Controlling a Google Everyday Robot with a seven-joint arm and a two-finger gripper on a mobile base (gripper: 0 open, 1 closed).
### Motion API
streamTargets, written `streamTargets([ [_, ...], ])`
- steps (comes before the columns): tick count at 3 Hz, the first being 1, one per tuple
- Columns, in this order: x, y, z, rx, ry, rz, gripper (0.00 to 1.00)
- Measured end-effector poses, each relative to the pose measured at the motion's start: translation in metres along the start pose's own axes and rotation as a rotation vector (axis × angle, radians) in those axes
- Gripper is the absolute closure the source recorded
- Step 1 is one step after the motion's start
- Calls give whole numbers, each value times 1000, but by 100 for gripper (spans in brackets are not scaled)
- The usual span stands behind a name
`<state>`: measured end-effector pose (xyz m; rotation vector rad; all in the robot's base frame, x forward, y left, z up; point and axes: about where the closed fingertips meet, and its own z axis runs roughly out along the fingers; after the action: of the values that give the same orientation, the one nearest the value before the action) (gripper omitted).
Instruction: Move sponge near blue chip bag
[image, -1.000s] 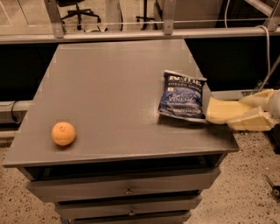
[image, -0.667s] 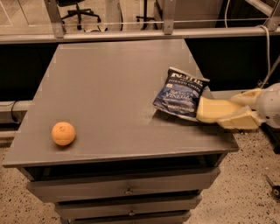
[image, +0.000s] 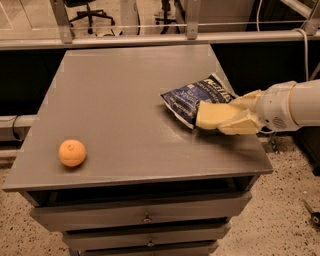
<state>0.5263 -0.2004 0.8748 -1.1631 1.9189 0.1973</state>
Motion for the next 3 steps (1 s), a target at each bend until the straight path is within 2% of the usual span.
streamTargets([
  [1,-12,5,21,-17,-12,3,100],
  [3,-5,9,21,-10,15,32,100],
])
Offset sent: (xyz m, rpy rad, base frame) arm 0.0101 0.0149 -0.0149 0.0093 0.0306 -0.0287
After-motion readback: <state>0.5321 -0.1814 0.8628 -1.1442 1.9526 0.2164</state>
